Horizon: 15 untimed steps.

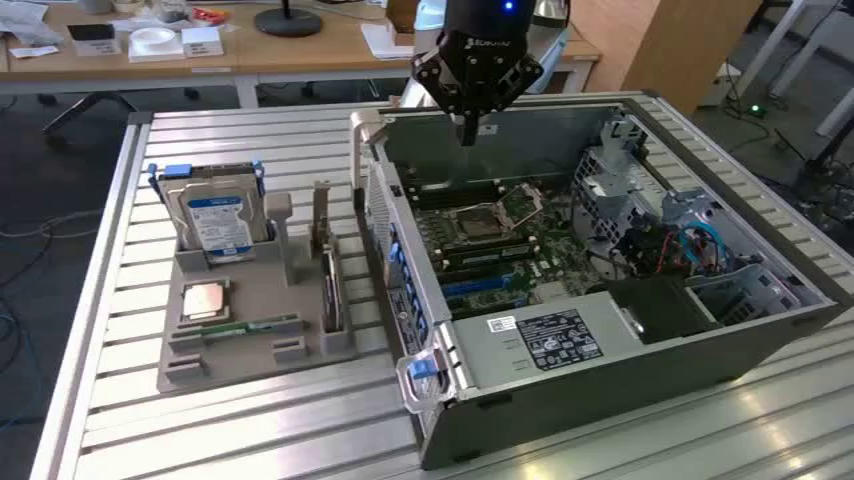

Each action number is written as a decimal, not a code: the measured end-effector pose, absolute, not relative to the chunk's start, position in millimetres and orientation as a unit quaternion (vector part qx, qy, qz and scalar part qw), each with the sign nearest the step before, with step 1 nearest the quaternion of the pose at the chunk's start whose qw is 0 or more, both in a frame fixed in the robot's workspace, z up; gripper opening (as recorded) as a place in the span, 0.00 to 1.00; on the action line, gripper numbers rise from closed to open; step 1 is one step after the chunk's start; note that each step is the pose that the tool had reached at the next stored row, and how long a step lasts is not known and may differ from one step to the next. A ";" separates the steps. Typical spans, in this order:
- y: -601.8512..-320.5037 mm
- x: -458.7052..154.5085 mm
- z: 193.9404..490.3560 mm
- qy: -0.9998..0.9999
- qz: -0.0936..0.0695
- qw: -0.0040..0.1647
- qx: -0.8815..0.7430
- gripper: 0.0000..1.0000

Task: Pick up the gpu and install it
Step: 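Reach for the gpu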

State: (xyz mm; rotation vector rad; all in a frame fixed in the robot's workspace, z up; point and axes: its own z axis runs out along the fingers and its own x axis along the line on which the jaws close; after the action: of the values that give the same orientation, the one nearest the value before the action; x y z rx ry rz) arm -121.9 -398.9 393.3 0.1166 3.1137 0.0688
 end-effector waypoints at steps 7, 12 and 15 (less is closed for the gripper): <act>-398.9 -121.9 393.3 0.999 0.022 0.012 0.037 0.11; -398.8 -121.9 393.3 0.999 0.022 0.012 0.037 0.11; -398.9 -124.2 393.2 0.999 0.022 0.013 0.037 0.11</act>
State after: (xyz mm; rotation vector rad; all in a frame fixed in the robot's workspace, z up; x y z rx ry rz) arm -124.2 -398.9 393.2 0.1167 3.1136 0.0690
